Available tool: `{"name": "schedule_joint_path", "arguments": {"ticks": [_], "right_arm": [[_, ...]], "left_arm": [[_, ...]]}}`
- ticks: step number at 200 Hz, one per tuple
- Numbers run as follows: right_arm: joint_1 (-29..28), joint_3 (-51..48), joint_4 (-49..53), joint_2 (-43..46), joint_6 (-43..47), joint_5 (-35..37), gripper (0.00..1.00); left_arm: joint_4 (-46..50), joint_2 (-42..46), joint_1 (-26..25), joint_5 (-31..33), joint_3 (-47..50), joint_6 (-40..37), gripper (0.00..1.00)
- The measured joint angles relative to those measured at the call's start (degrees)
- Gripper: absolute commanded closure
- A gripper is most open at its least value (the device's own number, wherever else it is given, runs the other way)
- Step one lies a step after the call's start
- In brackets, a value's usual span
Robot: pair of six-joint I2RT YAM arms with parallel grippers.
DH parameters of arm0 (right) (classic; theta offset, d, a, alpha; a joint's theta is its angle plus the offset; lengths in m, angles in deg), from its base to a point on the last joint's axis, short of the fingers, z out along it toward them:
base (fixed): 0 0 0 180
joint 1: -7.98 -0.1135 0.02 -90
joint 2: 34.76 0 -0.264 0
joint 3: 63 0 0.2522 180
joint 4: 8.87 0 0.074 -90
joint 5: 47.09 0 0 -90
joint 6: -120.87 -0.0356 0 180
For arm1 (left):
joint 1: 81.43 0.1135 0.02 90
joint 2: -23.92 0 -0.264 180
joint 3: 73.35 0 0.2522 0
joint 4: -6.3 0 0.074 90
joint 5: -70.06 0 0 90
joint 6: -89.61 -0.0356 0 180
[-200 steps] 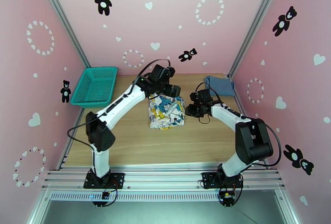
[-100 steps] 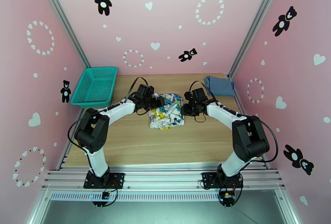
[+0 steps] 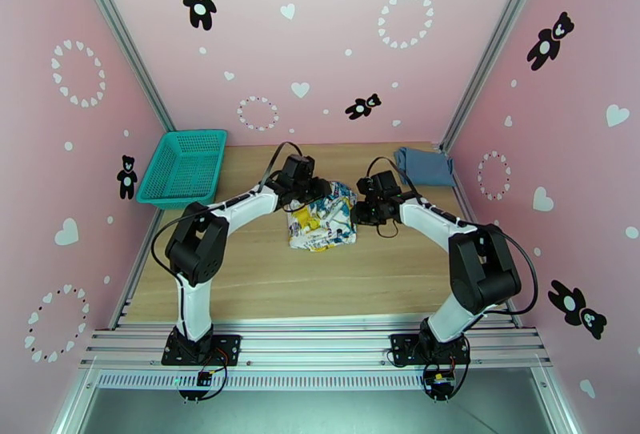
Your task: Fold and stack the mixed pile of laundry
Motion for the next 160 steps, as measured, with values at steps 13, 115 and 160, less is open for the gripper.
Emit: {"name": "schedule_joint_path", "arguments": {"ticks": [13,115,160], "right_arm": [[0.0,0.0,0.0,0.1,-0.1,0.2,0.76],[-15.7,9.6,0.5,1.0,11.8,6.4,0.3],[-22.2,22.2,4.0,-11.3,16.9,13.9,0.4]], "left_arm": [[-0.9,-0.9,0.0,0.0,-1.3,1.3,0.76],[0.9,10.9,8.2,2.9,10.6,-0.3,0.67],[4.3,21.5,13.9,6.1,22.4,-3.8,0.66]]}}
